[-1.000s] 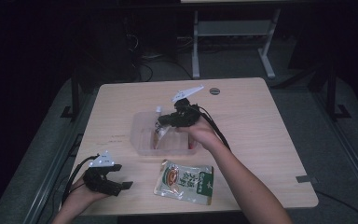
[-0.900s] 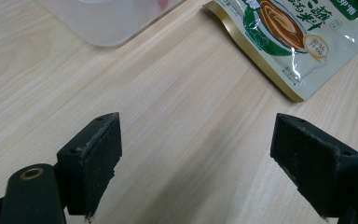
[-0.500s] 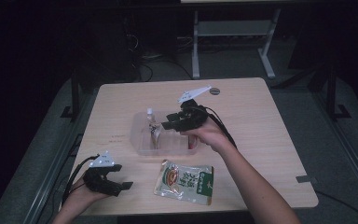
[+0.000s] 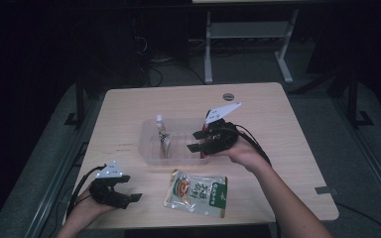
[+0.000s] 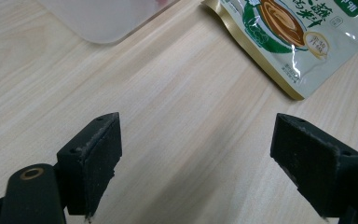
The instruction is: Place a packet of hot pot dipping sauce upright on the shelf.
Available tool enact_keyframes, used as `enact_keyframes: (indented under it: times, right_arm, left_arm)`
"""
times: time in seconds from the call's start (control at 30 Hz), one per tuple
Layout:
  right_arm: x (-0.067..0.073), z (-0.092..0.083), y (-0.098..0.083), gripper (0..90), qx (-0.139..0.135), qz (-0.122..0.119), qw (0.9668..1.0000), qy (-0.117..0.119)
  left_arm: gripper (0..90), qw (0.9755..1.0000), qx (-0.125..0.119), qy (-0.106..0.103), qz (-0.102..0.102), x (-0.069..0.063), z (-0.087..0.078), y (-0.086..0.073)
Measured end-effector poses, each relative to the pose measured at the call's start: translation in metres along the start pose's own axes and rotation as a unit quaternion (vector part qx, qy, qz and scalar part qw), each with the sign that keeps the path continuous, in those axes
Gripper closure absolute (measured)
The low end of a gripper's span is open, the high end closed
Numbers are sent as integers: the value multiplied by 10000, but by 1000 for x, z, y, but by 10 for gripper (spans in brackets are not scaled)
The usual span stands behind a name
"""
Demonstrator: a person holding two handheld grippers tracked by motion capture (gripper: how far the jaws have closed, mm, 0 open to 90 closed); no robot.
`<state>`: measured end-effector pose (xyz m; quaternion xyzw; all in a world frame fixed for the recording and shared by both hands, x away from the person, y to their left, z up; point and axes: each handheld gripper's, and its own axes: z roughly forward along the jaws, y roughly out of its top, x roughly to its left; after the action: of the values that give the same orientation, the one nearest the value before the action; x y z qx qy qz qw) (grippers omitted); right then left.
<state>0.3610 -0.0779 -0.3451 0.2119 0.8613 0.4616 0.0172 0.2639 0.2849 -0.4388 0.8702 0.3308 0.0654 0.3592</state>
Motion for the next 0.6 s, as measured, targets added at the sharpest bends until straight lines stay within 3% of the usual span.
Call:
enact_keyframes:
  times: [0.27, 0.37, 0.57, 0.6]
  right_arm:
    - [9, -20, -27, 449, 107, -129, 9998, -94]
    - [12, -29, -38, 444, 144, -145, 9997, -141]
    - [16, -44, -61, 433, 173, -32, 9996, -238]
    - [17, -49, -72, 433, 217, 35, 9993, -305]
  left_arm:
    - [153, 9998, -35, -79, 162, 0, 1, -1]
    - [154, 9998, -50, -106, 132, -1, 2, -1]
    - [155, 9997, 10, -162, 172, -4, 3, 1]
    - [155, 9997, 25, -185, 183, -5, 2, 2]
